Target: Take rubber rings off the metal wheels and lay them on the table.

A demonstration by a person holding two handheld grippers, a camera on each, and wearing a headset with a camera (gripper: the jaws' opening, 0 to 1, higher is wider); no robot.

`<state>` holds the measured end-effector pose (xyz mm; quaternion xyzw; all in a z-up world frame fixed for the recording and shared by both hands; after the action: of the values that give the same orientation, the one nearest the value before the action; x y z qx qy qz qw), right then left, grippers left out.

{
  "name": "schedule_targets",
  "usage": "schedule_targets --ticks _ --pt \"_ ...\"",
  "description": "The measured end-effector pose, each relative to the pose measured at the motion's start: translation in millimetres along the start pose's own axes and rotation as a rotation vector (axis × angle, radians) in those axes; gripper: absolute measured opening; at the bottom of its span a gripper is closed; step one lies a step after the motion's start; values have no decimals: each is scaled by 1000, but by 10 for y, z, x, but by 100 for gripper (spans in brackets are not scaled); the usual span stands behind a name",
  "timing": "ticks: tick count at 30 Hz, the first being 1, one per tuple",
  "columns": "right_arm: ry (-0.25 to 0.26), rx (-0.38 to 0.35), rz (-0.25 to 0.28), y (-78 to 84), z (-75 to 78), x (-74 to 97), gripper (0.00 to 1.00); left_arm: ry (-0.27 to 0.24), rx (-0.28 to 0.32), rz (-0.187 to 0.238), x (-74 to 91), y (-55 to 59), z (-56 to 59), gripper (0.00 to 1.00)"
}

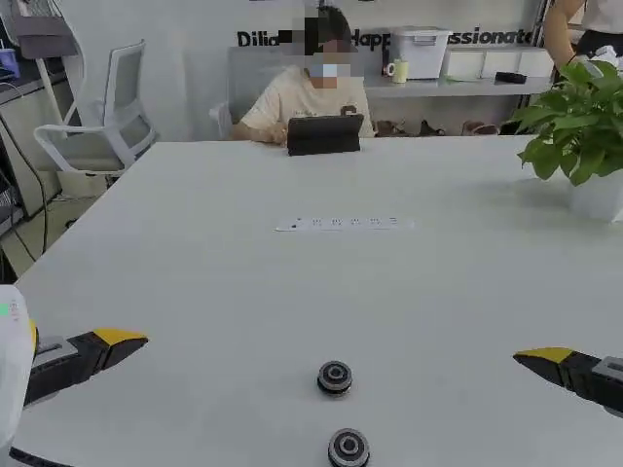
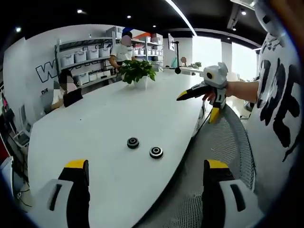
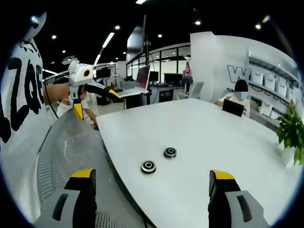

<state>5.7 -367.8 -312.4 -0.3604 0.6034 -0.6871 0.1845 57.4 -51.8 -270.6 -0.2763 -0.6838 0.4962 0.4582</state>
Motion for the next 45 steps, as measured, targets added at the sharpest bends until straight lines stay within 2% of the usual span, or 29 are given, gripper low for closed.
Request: schedule_targets --ticks 15,30,39,45 --pt "-13 19 -5 -38 25 -33 99 -16 -4 5 28 -26 -27 99" --pt "-15 17 -15 -2 22 -22 99 1 -5 -5 -1 -26 -16 99" --pt "-17 10 -17 14 29 -37 99 6 8 -9 -3 24 -8 99" --pt "-24 -3 -25 83 1 -73 99 11 26 -19 -7 109 18 99"
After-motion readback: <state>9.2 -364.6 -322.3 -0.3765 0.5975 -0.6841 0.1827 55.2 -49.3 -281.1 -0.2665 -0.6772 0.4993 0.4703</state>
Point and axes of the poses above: the centre of the closed fingertips' face, and the gripper's own axes: x roughly backward along the fingers, z roughly to its right, y roughly out of its underside, the point moved 8 cm from there along x, roughly backward along the fingers, and after that the axes turned 11 degrees about z, right-handed, at the moved point
